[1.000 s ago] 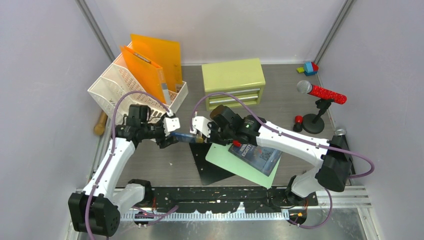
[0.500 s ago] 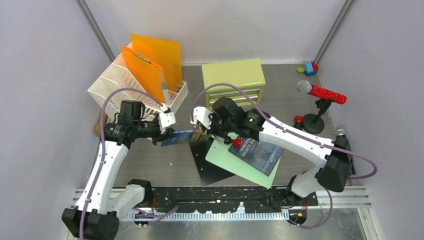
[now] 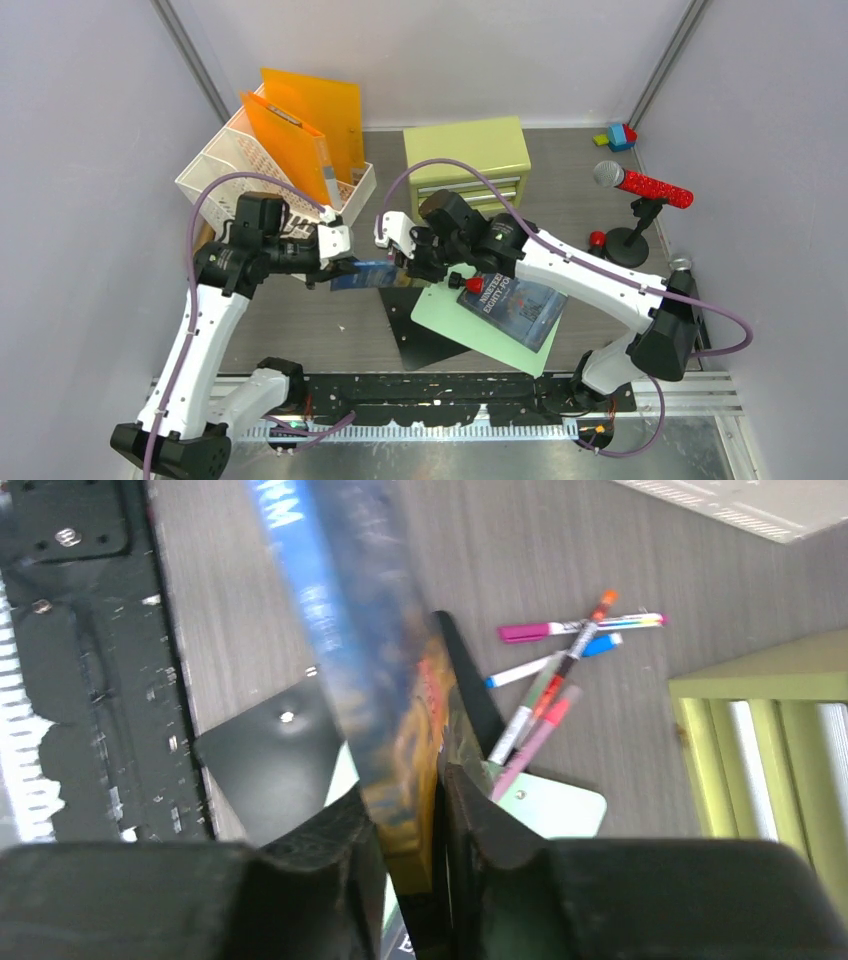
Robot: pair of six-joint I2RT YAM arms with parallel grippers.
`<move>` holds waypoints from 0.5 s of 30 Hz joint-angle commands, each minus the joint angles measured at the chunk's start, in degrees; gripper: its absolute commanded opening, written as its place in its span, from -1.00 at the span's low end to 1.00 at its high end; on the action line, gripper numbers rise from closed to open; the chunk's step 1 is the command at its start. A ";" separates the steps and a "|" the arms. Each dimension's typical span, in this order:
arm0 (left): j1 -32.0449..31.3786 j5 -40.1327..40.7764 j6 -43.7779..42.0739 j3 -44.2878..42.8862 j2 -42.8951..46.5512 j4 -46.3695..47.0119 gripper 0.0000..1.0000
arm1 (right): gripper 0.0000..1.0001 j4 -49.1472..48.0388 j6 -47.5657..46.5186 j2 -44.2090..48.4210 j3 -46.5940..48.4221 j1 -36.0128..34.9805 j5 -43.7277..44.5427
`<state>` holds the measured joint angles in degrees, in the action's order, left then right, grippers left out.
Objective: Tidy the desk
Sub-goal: Pick up the book at the corner of the board.
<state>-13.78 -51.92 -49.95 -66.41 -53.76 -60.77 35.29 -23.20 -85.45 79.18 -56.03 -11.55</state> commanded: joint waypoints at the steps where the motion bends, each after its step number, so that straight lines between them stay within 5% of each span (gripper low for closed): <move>1: -0.49 -1.34 0.62 -1.29 0.60 1.57 -1.00 | -0.62 -0.51 1.28 0.06 1.43 -0.05 -3.06; 3: -0.39 -0.40 2.91 -1.44 0.72 2.44 -0.47 | -0.90 -0.86 2.05 0.24 0.70 0.70 -5.07; 4: -0.37 0.24 3.92 -1.44 0.84 2.68 -0.03 | -0.97 -1.37 2.84 0.40 0.16 1.16 -5.73; 8: -0.37 4.31 9.86 1.03 1.90 7.15 0.95 | -0.99 -3.08 5.64 2.22 -1.57 6.18 -12.66; 15: -0.28 3.91 18.50 2.92 0.91 13.33 0.99 | -0.99 -7.69 7.93 8.12 -7.95 12.44 -26.85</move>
<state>-13.89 -46.65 -38.85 -64.25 -52.60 -53.19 35.33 -18.63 -83.88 73.01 -46.22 -26.98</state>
